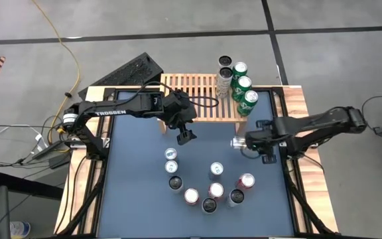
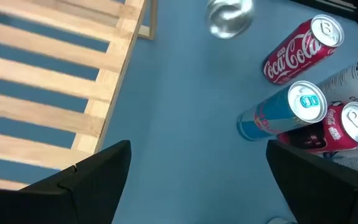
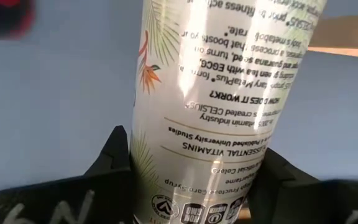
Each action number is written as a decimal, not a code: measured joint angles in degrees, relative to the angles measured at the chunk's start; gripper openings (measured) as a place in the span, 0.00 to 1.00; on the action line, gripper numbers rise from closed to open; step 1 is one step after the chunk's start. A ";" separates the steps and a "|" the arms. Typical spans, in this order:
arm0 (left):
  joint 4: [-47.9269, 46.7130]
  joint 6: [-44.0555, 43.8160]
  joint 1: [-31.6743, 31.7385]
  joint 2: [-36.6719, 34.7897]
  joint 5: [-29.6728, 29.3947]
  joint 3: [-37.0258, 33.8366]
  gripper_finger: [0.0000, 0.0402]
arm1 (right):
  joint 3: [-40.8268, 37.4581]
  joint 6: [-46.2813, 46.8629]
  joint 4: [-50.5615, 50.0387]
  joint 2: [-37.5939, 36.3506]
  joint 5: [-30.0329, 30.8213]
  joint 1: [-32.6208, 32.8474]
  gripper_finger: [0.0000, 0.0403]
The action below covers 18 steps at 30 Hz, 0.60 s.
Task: Place canned beverage on shelf
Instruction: Put the white-yellow soda can on the shelf aligned with the other white-yellow soda can
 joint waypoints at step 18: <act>12.02 -5.41 0.00 0.00 7.23 0.02 0.90 | 14.81 -19.13 -12.56 0.37 37.55 23.43 0.40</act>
